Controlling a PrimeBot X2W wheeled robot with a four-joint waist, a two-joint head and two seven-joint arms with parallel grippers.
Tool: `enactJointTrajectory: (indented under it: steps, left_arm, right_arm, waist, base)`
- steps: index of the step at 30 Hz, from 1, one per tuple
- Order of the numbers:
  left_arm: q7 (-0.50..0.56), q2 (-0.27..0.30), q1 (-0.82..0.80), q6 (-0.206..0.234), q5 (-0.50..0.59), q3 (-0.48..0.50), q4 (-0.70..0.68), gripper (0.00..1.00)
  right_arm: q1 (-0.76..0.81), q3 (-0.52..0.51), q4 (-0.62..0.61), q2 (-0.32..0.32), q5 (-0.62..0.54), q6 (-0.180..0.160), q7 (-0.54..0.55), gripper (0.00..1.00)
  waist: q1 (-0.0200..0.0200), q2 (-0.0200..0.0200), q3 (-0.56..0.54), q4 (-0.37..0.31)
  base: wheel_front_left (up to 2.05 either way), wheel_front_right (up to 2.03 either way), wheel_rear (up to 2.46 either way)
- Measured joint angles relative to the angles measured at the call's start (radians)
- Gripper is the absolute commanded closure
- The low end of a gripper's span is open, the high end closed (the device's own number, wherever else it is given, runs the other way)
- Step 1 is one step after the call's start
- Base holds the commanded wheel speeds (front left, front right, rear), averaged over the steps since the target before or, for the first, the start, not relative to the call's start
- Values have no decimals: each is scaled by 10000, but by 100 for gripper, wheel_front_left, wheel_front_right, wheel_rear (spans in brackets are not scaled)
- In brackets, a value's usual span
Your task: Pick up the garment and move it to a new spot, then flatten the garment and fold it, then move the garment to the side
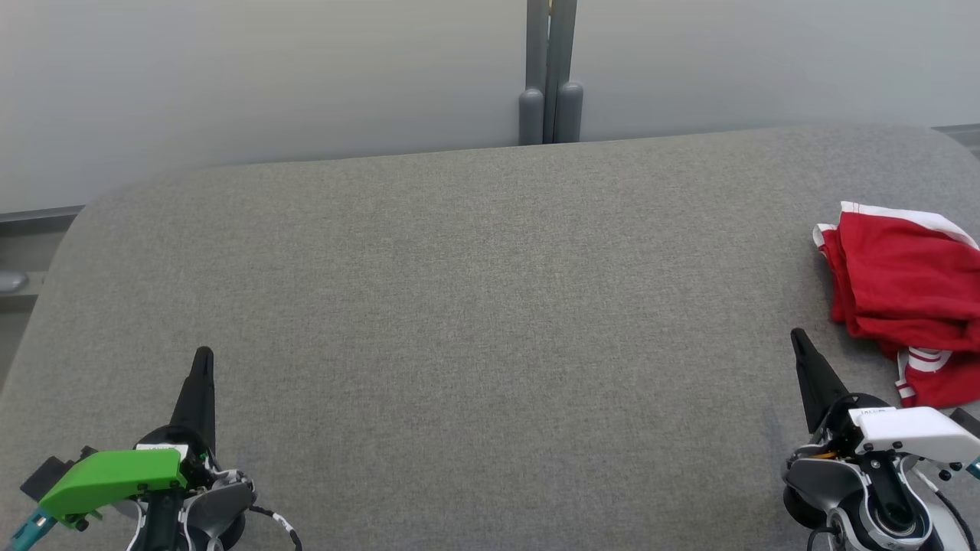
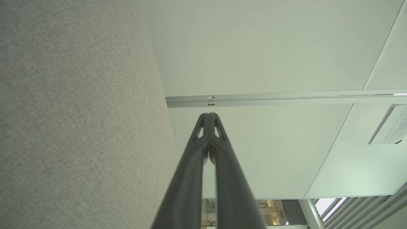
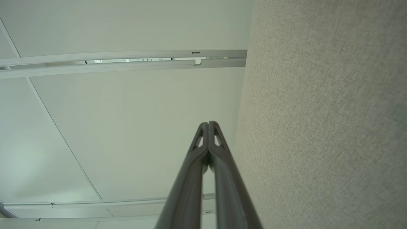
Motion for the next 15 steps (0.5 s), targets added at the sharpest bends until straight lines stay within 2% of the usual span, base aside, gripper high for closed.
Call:
enactJointTrajectory:
  steps: [15]
  left_arm:
    - [0, 0, -1, 0, 0, 0, 0, 100]
  right_arm:
    - [0, 0, 0, 0, 0, 0, 0, 100]
  waist:
    - [0, 0, 0, 0]
  base:
    - [0, 0, 0]
